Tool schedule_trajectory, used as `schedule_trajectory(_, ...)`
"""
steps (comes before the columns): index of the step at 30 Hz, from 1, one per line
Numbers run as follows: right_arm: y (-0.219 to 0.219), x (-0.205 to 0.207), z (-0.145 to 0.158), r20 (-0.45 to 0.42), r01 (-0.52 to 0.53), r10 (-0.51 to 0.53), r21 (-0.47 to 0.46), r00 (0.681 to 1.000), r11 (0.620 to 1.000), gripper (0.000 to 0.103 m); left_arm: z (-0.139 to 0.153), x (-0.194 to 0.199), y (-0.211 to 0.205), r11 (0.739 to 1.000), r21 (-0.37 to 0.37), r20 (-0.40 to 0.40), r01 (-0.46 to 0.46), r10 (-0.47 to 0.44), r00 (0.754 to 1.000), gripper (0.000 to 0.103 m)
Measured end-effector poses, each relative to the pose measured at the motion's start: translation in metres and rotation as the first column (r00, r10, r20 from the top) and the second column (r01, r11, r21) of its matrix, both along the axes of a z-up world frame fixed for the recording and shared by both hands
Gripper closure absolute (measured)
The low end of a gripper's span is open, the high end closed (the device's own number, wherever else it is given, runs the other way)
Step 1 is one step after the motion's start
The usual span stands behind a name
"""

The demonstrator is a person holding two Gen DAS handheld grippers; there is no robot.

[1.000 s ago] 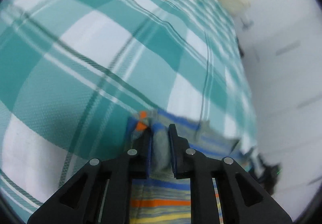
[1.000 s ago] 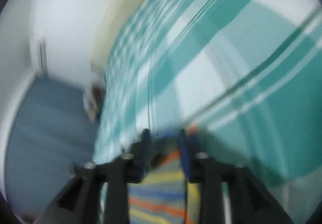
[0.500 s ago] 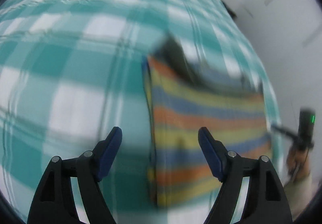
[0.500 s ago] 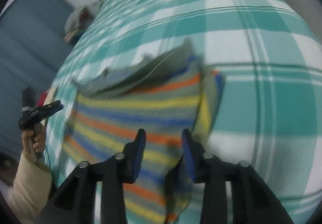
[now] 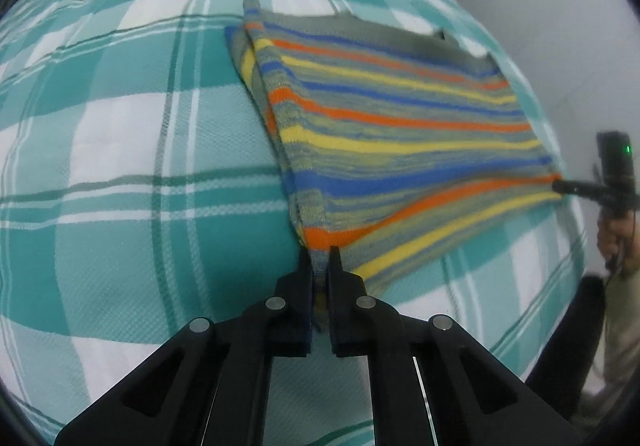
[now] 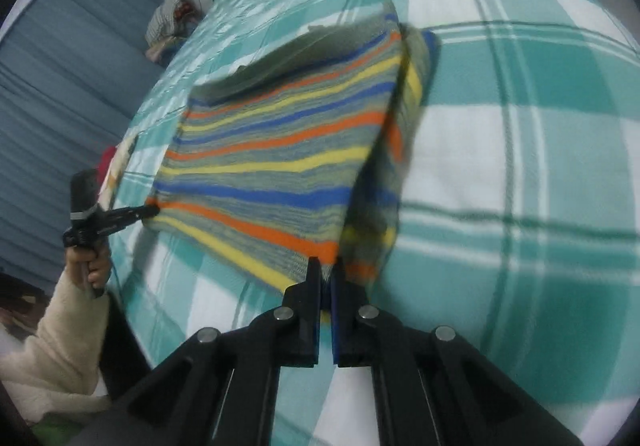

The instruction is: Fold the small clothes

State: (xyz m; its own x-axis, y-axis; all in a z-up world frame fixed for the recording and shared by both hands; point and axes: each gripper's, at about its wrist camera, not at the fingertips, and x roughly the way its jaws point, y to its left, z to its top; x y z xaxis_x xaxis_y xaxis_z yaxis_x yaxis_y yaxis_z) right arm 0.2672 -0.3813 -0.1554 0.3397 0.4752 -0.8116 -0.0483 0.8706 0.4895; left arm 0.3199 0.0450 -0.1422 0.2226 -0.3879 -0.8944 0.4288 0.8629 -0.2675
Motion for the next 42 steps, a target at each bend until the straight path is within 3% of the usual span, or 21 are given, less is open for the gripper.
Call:
schedule_trajectory(3,0.006,-0.004,-0.027,-0.075,-0.013,0.009,-0.050,0.997,0.999,0.100,-0.015,0.002,-0.009,0.998,0.052,-0.012,0.037,-0.037,0.999,0.096)
schedule_trajectory(5,0.005,-0.003,-0.039,-0.079,-0.004,0.001,-0.036,0.997,0.999,0.100,-0.012,0.005,-0.009,0.998,0.061,-0.004,0.026,-0.026,1.000,0.088)
schedule_trajectory(7,0.001,-0.001,-0.034,-0.060,0.009,-0.010,-0.021,0.998,1.000,0.094,-0.005,0.004,-0.003,0.999,0.034,0.006,0.001,-0.002,1.000,0.066)
schedule_trajectory(8,-0.002,-0.002,-0.030,-0.052,0.012,-0.012,-0.010,0.999,1.000,0.090,0.001,0.001,0.002,1.000,0.016,0.028,-0.013,0.012,1.000,0.044)
schedule_trajectory(9,-0.004,-0.004,-0.025,-0.042,0.017,-0.017,-0.004,0.999,1.000,0.083,0.004,-0.003,0.006,1.000,-0.001,0.048,-0.022,0.022,0.999,0.036)
schedule_trajectory(12,-0.010,-0.014,-0.003,0.029,0.005,-0.005,0.016,1.000,1.000,0.074,0.005,-0.015,0.008,0.999,-0.040,0.037,-0.018,0.019,0.999,0.038)
schedule_trajectory(14,-0.005,-0.024,0.006,0.049,0.001,-0.002,0.015,0.999,1.000,0.074,0.012,-0.026,0.007,0.998,-0.041,0.079,-0.038,0.041,0.996,0.038)
schedule_trajectory(16,0.000,-0.032,0.014,0.086,0.022,-0.016,-0.061,0.996,0.998,0.074,0.027,-0.030,-0.001,0.997,-0.054,0.152,-0.054,0.062,0.986,0.037)
schedule_trajectory(19,0.012,-0.029,0.034,0.195,0.053,-0.019,-0.169,0.981,0.984,0.074,0.047,-0.027,-0.028,0.998,-0.061,0.258,-0.036,0.050,0.965,0.019)
schedule_trajectory(22,0.034,0.008,0.047,0.232,0.000,0.030,-0.126,0.972,0.992,0.074,0.037,-0.011,-0.074,0.999,-0.038,0.284,-0.011,0.021,0.959,0.016)
schedule_trajectory(25,0.066,0.056,0.038,0.226,-0.028,0.049,-0.094,0.973,0.995,0.073,-0.005,0.006,-0.092,0.997,0.063,0.209,-0.038,0.024,0.978,0.017)
schedule_trajectory(26,0.078,0.075,0.025,0.208,-0.037,0.057,-0.101,0.976,0.994,0.062,-0.022,0.006,-0.096,0.991,0.127,0.201,-0.029,0.002,0.980,0.016)
schedule_trajectory(27,0.087,0.089,0.009,0.148,-0.064,0.081,-0.117,0.986,0.991,0.057,-0.024,-0.003,-0.098,0.987,0.160,0.256,-0.006,-0.036,0.966,0.016)
schedule_trajectory(28,0.097,0.102,-0.016,0.033,-0.105,0.111,-0.143,0.993,0.984,0.057,-0.020,-0.011,-0.099,0.982,0.187,0.284,0.008,-0.062,0.957,0.016)
schedule_trajectory(29,0.101,0.108,-0.028,-0.019,-0.126,0.124,-0.171,0.992,0.977,0.059,-0.015,-0.018,-0.099,0.979,0.206,0.297,0.008,-0.071,0.952,0.018)
schedule_trajectory(32,0.108,0.123,-0.008,0.013,-0.146,0.152,-0.197,0.988,0.969,0.058,0.005,-0.038,-0.097,0.991,0.130,0.345,0.040,-0.083,0.935,0.018)
schedule_trajectory(35,0.118,0.159,0.014,0.062,-0.142,0.147,-0.080,0.987,0.987,0.059,0.005,-0.050,-0.114,0.991,0.051,0.348,0.120,-0.131,0.928,0.017)
schedule_trajectory(37,0.138,0.198,-0.005,-0.059,-0.174,0.176,0.045,0.983,0.984,0.059,-0.006,-0.055,-0.123,0.986,0.034,0.323,0.161,-0.163,0.932,0.017)
schedule_trajectory(39,0.146,0.229,-0.033,-0.144,-0.124,0.129,0.046,0.981,0.991,0.066,-0.024,-0.057,-0.133,0.982,0.076,0.302,0.173,-0.188,0.934,0.017)
schedule_trajectory(41,0.141,0.254,-0.040,-0.088,-0.059,0.060,0.006,0.994,0.998,0.080,-0.025,-0.063,-0.134,0.980,0.092,0.317,0.179,-0.199,0.927,0.016)
schedule_trajectory(42,0.135,0.261,-0.039,-0.050,-0.018,0.018,-0.001,0.999,1.000,0.079,-0.024,-0.066,-0.134,0.978,0.083,0.301,0.193,-0.209,0.930,0.016)
